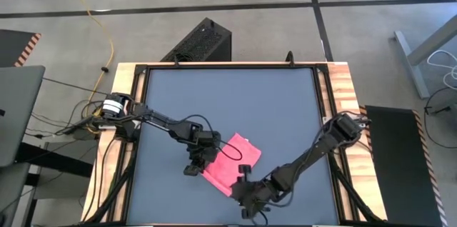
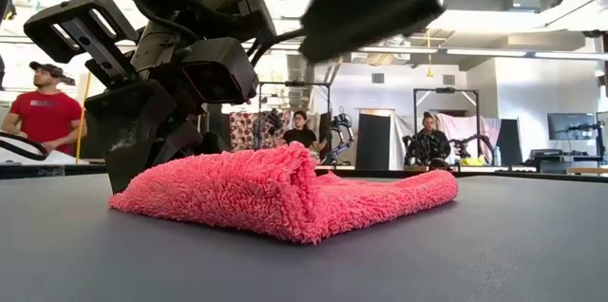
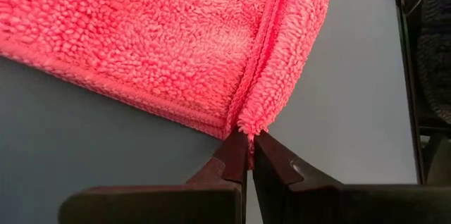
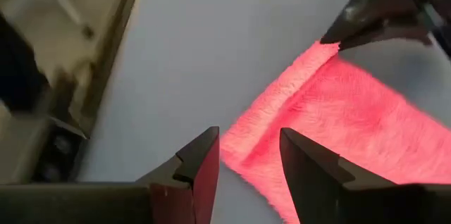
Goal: Roll towel
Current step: Roll the red microfiber cloth
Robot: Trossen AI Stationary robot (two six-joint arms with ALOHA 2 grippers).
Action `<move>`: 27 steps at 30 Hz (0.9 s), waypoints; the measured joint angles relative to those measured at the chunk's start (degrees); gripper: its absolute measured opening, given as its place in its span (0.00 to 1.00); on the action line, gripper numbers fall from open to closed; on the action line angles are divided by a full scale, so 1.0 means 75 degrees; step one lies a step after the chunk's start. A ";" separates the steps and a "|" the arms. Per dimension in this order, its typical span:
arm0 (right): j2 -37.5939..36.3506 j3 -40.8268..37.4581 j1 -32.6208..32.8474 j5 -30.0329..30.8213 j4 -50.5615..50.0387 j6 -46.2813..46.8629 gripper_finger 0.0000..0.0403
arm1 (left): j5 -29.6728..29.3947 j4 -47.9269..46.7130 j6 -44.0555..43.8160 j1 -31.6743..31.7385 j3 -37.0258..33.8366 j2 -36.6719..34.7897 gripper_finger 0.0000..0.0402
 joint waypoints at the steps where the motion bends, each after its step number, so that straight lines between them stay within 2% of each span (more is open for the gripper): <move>1: 0.0001 0.0000 -0.0053 -0.0127 -0.0032 -0.0413 0.43 | 0.0003 -0.0001 -0.0005 0.0000 0.0000 0.0000 0.00; 10: 0.0026 0.0000 -0.0180 -0.0860 -0.0304 -0.3954 0.43 | -0.0005 -0.0006 -0.0069 0.0000 0.0000 0.0000 0.00; 15: 0.0350 -0.0002 -0.0280 -0.1201 -0.0127 -0.5590 0.43 | -0.0009 -0.0014 -0.0081 0.0000 0.0001 -0.0003 0.00; 22: 0.0718 0.0152 -0.0456 -0.0985 0.0016 -0.6493 0.43 | -0.0021 -0.0048 -0.0115 0.0000 0.0000 -0.0003 0.00; 27: 0.1150 0.0508 -0.0512 -0.1140 0.0182 -0.6549 0.43 | -0.0015 -0.0166 -0.0093 0.0023 0.0000 -0.0003 0.00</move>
